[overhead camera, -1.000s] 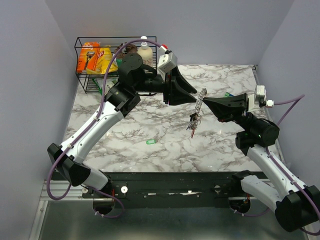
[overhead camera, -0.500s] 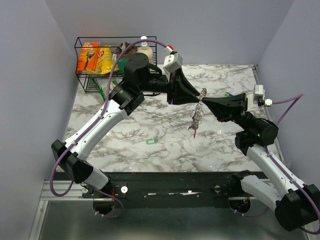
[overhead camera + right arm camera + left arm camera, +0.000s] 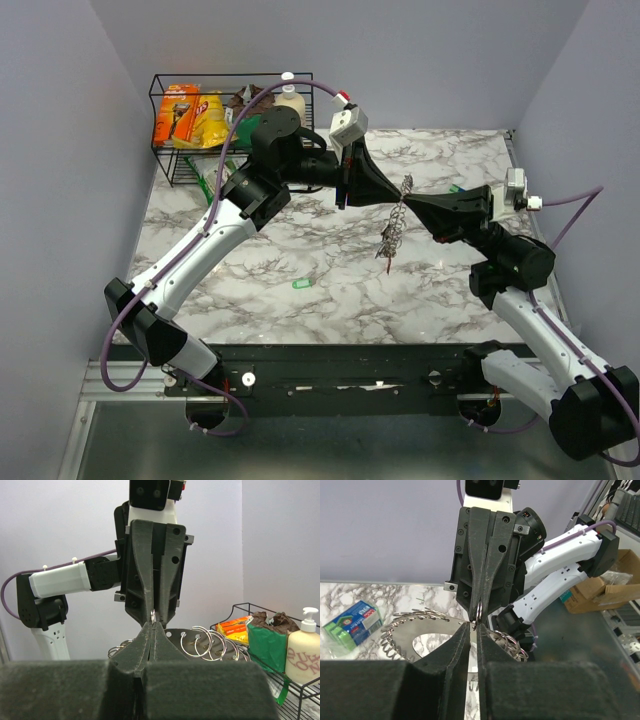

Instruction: Put the keys on the keyring

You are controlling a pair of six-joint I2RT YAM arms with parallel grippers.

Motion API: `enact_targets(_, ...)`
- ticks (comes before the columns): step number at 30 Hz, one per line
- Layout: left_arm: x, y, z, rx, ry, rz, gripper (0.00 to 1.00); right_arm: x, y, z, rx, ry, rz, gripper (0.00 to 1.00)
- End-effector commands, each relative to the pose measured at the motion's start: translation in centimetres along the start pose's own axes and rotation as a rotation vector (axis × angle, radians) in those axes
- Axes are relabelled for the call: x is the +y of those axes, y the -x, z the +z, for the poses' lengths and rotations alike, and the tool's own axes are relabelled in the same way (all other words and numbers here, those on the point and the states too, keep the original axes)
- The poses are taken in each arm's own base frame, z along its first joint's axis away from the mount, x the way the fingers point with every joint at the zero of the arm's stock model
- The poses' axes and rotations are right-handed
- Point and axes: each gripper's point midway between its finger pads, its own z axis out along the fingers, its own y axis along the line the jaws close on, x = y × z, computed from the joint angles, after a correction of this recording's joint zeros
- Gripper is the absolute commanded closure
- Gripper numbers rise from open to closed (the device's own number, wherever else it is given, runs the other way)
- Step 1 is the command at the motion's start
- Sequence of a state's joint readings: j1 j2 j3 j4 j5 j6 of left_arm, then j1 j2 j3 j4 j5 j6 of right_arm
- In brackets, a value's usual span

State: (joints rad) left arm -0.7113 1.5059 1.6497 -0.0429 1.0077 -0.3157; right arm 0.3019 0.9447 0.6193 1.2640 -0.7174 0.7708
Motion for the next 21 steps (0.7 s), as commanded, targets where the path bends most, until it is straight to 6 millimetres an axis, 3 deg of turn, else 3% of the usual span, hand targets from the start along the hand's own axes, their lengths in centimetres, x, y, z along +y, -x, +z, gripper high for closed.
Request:
enact_targets(1, -0.9, 1.3, 0.2, -0.021, -0.032, 0.034, 0.88, 0.7, 0.6, 0.0, -0.027, 0.027, -0.021, 0.99)
enact_targets(3, -0.9, 1.3, 0.2, -0.023, -0.030, 0.033, 1.00, 0.7, 0.5, 0.0, -0.024, 0.026, -0.018, 0.99)
enact_targets(11, -0.3, 0.8, -0.1, 0.004, 0.033, 0.029, 1.00, 0.5, -0.2, 0.2, 0.026, 0.028, -0.013, 0.99)
enact_targets(14, 0.4, 0.4, -0.4, 0.031, 0.080, 0.033, 1.00, 0.8, -0.8, 0.1, 0.071, 0.055, -0.032, 0.92)
enact_targets(17, 0.9, 0.2, -0.9, 0.060, 0.128, 0.045, 1.00, 0.9, -1.2, 0.0, 0.107, 0.064, -0.072, 0.71)
enact_targets(18, 1.1, 0.2, -0.9, 0.067, 0.145, 0.048, 1.00, 1.1, -1.0, 0.0, 0.111, 0.068, -0.094, 0.58)
enact_targets(20, 1.4, 0.4, -1.2, 0.079, 0.164, 0.074, 1.00, 0.6, -1.3, -0.2, 0.134, 0.049, -0.121, 0.44)
enact_targets(21, 1.5, 0.0, -1.3, 0.097, 0.173, 0.060, 1.00, 0.7, -1.2, -0.2, 0.140, 0.048, -0.133, 0.31)
